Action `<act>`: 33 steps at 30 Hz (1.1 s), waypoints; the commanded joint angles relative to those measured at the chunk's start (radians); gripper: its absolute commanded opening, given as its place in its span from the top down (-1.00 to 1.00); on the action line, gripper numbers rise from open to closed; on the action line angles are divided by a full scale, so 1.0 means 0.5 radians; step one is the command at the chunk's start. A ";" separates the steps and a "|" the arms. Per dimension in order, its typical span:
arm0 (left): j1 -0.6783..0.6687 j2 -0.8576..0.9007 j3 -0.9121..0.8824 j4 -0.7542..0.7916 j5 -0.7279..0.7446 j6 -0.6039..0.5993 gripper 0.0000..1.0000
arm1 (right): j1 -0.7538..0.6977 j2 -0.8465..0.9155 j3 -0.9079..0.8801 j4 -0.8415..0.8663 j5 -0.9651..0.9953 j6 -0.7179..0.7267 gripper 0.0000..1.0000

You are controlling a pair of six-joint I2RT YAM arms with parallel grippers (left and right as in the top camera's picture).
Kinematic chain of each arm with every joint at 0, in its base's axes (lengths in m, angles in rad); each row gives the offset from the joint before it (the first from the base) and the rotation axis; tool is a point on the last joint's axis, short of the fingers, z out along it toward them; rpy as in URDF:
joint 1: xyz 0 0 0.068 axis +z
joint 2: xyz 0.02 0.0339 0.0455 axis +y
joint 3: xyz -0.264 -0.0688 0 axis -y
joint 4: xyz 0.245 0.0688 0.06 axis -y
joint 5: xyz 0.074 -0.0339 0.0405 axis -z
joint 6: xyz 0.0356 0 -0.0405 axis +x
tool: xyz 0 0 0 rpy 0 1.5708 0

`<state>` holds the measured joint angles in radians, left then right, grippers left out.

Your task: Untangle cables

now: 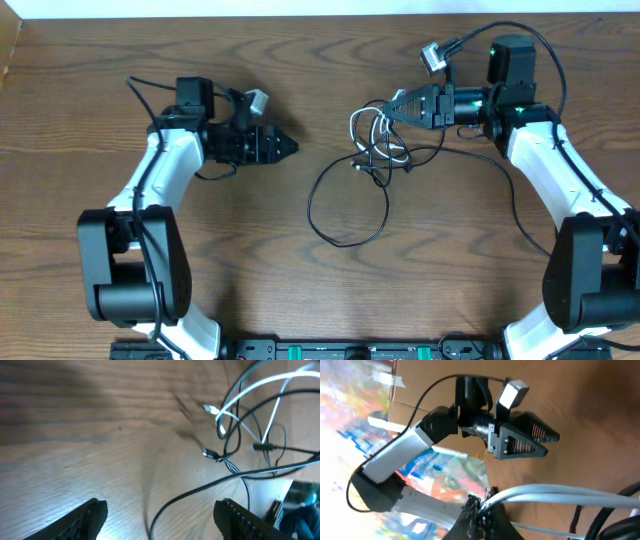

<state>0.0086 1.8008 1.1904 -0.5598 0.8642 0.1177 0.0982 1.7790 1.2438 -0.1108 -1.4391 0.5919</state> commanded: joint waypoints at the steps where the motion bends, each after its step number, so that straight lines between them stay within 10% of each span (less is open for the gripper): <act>1: -0.096 0.002 -0.006 -0.016 -0.032 0.119 -0.48 | 0.069 -0.050 0.024 -0.160 0.065 0.013 0.89; 16: -0.281 0.002 -0.006 -0.013 -0.249 0.296 -0.50 | 0.135 -0.050 0.024 -0.236 0.257 0.168 0.15; 25: -0.282 0.002 -0.006 -0.006 -0.249 0.318 -0.52 | 0.174 -0.050 0.021 -0.360 0.407 -0.168 0.70; 27: -0.282 0.002 -0.006 -0.006 -0.249 0.317 -0.52 | 0.173 -0.050 0.021 -0.618 0.650 -0.259 0.27; 33: -0.282 0.002 -0.006 0.005 -0.249 0.317 -0.52 | 0.173 -0.050 0.021 -0.916 1.122 -0.609 -0.13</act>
<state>-0.1329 1.8008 1.1896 -0.5613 0.7444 0.2630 0.1761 1.7790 1.2480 -0.5488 -1.0195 0.4316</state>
